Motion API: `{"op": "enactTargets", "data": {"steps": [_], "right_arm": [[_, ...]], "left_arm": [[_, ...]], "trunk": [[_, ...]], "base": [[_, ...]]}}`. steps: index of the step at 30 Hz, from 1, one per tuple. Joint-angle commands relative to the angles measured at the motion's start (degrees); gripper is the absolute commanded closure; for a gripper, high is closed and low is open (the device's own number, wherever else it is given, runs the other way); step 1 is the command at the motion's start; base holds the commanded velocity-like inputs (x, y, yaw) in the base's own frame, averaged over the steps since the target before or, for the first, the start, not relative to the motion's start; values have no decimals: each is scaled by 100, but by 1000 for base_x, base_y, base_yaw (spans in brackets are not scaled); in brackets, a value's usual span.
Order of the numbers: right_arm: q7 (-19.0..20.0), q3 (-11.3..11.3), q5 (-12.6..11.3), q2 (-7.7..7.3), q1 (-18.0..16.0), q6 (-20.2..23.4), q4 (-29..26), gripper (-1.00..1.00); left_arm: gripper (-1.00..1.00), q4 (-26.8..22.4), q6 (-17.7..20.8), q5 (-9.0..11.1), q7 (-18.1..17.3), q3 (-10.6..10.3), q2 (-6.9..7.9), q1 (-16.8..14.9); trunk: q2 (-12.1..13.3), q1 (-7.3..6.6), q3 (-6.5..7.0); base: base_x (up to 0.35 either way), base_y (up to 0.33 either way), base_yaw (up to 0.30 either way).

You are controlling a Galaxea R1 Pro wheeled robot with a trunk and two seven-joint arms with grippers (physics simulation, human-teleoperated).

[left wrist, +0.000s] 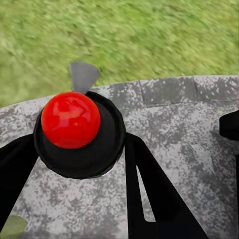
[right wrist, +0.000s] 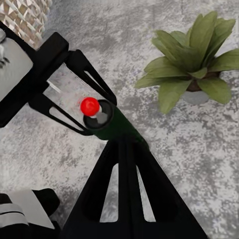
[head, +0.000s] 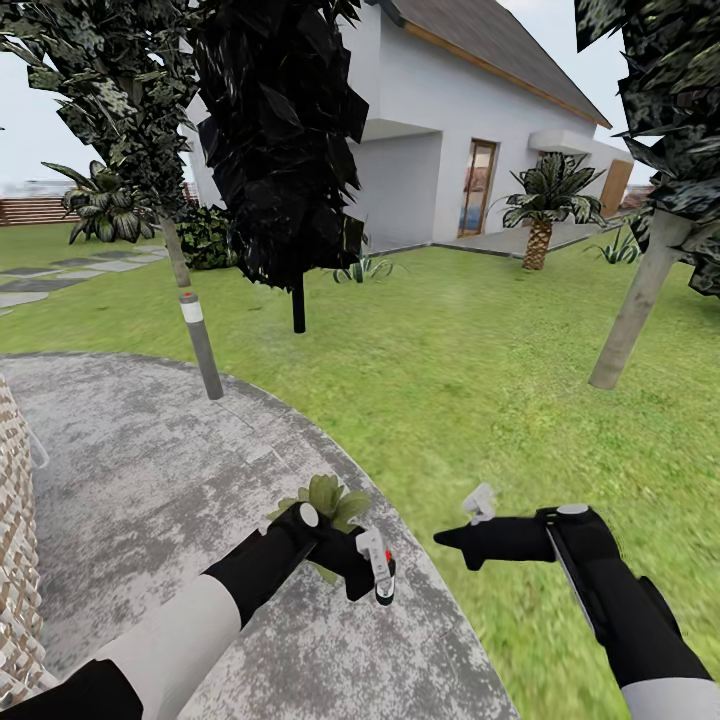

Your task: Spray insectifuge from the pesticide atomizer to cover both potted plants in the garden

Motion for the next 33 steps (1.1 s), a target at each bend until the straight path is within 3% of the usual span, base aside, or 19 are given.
{"op": "enactTargets", "data": {"steps": [1, 5, 11, 33], "right_arm": [[37, 76, 41, -2, -5, 31, -7, 100], [37, 202, 41, -1, -5, 27, -7, 100], [37, 216, 41, -1, -5, 31, -15, 100], [37, 215, 36, 8, -5, 37, -113, 100]], "left_arm": [[100, -10, 64, -9, -25, 4, -4, -3], [100, -17, 83, -45, -33, 6, -17, -3], [100, -19, 88, -155, -35, 7, -48, -3], [100, -41, 63, -159, -34, -11, -230, -3]], "trunk": [[-3, -1, -6], [-3, -1, -6], [-3, -1, -6], [-3, -1, -6]], "base": [[0, 0, 0], [0, 0, 0], [0, 0, 0], [0, 0, 0]]}}
